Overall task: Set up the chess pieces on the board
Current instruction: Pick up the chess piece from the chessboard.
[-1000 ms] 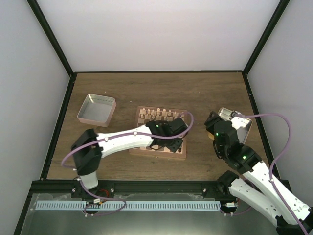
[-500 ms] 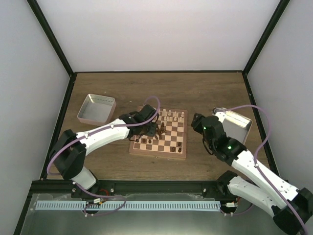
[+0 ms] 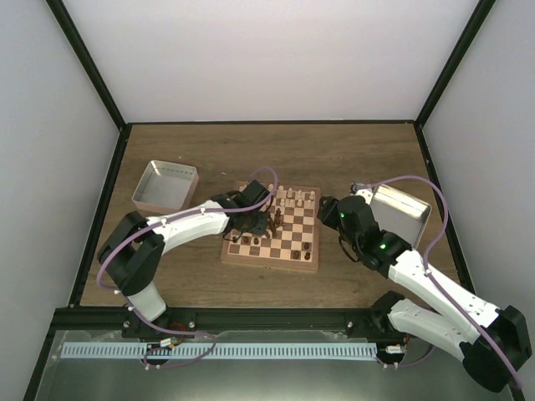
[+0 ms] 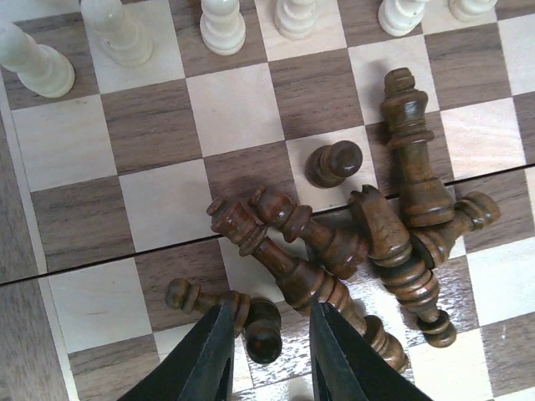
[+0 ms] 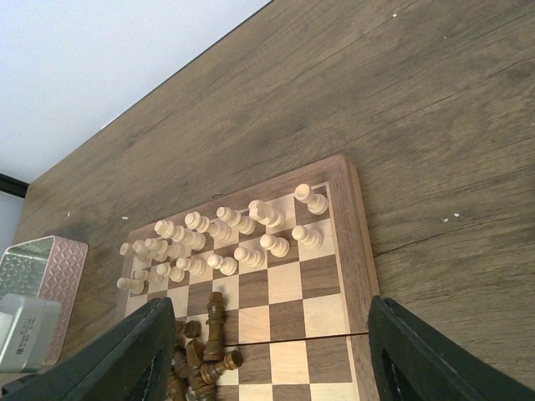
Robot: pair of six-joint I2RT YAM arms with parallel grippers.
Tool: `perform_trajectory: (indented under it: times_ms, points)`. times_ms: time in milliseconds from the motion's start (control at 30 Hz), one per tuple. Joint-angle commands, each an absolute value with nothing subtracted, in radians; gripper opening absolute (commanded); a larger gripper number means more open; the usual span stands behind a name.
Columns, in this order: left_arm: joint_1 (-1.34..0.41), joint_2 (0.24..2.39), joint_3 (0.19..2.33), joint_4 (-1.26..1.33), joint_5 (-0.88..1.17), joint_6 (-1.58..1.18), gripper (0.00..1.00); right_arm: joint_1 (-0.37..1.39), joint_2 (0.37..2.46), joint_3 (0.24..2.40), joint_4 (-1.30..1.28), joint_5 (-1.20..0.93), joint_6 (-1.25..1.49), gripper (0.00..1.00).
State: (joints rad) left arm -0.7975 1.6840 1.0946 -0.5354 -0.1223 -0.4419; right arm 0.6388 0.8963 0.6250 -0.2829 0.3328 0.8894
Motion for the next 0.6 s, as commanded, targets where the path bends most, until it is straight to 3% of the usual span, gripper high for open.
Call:
perform_trajectory:
  times_ms: [0, 233, 567]
  points:
    - [-0.787, 1.7, 1.101, -0.53, -0.118, -0.433, 0.26, 0.634, 0.879, 0.618, -0.267, 0.33, 0.873, 0.65]
    - [-0.781, 1.722, 1.102, -0.535, -0.126, -0.433, 0.26, 0.634, 0.872, 0.618, -0.271, 0.331, 0.875, 0.64]
    - [-0.781, 1.717, 1.099, -0.537, -0.118, -0.43, 0.12, 0.634, 0.86, 0.619, -0.273, 0.331, 0.877, 0.63]
